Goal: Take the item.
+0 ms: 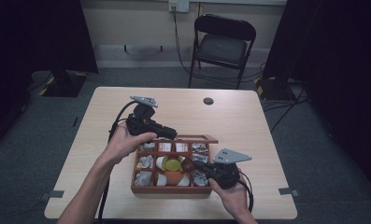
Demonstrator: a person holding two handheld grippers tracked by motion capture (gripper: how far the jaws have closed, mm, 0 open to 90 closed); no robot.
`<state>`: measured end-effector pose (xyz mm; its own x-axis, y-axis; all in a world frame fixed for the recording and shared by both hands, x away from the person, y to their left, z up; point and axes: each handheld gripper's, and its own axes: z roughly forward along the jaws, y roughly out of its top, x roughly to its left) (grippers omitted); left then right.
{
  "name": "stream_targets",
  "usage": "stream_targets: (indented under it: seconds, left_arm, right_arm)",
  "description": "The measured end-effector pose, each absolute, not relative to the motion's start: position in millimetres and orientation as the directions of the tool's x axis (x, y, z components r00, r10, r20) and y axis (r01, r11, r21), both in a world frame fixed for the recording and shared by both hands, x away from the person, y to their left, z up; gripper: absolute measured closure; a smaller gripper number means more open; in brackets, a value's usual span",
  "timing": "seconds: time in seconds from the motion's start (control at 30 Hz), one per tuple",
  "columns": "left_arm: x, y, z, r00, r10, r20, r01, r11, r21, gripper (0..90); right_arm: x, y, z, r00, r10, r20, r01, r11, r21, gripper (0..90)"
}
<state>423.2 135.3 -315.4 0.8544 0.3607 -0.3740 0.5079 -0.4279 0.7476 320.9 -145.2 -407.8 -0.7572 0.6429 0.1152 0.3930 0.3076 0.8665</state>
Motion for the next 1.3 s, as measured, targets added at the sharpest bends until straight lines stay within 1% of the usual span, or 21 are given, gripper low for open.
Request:
stream_targets:
  seconds: [0.73,1.0,1.3]
  left_arm:
    - [424.3,135.0,-315.7,0.853,0.358,-0.38,0.511,-0.416,0.752,81.1]
    - [424.3,135.2,-315.6,0.852,0.36,-0.38,0.512,-0.415,0.752,81.1]
    - [424.1,135.3,-315.5,0.852,0.362,-0.379,0.511,-0.415,0.753,81.1]
  right_arm:
    - [315.4,-191.5,-405.6,-0.688,0.717,0.11,0.413,0.262,0.872,90.0]
    - [322.5,-206.3,-402.1,-0.658,0.747,0.097,0.414,0.251,0.875,90.0]
    - [333.7,-219.4,-404.1,-0.617,0.778,0.114,0.432,0.215,0.876,90.0]
